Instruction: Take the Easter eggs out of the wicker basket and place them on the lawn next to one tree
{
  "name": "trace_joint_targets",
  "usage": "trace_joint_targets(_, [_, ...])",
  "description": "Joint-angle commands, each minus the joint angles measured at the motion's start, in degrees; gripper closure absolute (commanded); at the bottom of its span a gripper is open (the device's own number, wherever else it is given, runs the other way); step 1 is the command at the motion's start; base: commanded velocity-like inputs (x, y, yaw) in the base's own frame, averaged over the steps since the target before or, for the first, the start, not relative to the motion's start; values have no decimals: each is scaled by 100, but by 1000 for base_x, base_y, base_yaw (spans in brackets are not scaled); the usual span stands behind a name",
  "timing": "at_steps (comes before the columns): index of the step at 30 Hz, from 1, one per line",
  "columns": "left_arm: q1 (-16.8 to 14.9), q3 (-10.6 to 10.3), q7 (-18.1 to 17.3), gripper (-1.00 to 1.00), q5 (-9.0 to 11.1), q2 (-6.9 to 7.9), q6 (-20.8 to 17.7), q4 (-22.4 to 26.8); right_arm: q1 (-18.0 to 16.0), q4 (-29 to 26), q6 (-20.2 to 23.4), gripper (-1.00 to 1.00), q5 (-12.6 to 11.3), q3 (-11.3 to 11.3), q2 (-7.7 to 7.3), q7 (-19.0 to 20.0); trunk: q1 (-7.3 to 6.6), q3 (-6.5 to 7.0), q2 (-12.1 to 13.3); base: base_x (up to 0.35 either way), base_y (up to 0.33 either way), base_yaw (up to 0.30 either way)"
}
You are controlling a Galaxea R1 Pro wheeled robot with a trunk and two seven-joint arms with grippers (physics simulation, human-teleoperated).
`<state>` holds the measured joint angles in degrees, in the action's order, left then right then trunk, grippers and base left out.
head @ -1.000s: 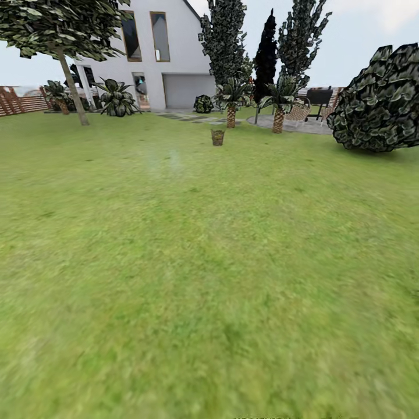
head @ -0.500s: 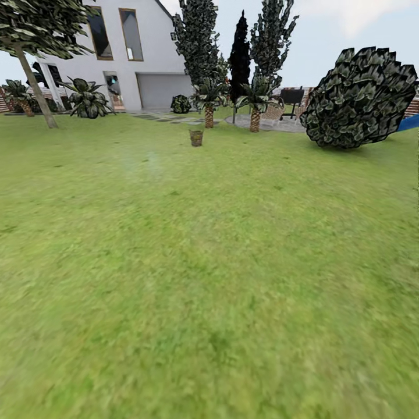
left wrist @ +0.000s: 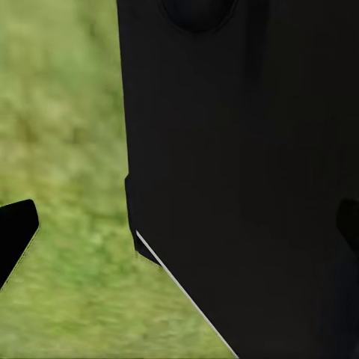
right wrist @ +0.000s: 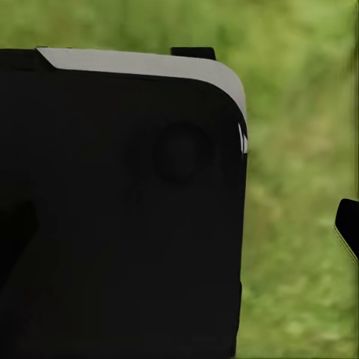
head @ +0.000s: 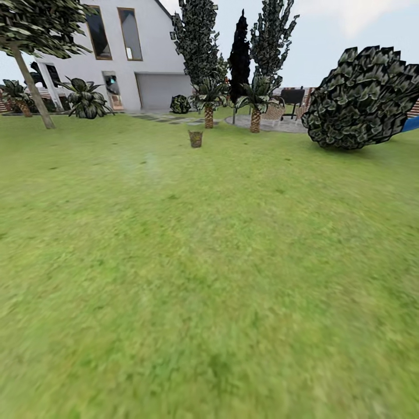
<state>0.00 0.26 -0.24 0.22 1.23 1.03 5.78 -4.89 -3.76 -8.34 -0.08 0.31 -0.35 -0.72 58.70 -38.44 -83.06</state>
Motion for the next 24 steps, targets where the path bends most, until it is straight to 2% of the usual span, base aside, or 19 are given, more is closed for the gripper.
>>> trace_joint_targets(1, [0,1,-3,-100,-1,0,10,2,-3,6,-19,-100,-1,4,0,-7,3,-4,-2,330,0,0])
trace_joint_targets(24, [0,-8,-3,-100,-14,-6,11,2,-3,33,-19,-100,-9,4,-8,-7,3,-4,-2,330,0,0])
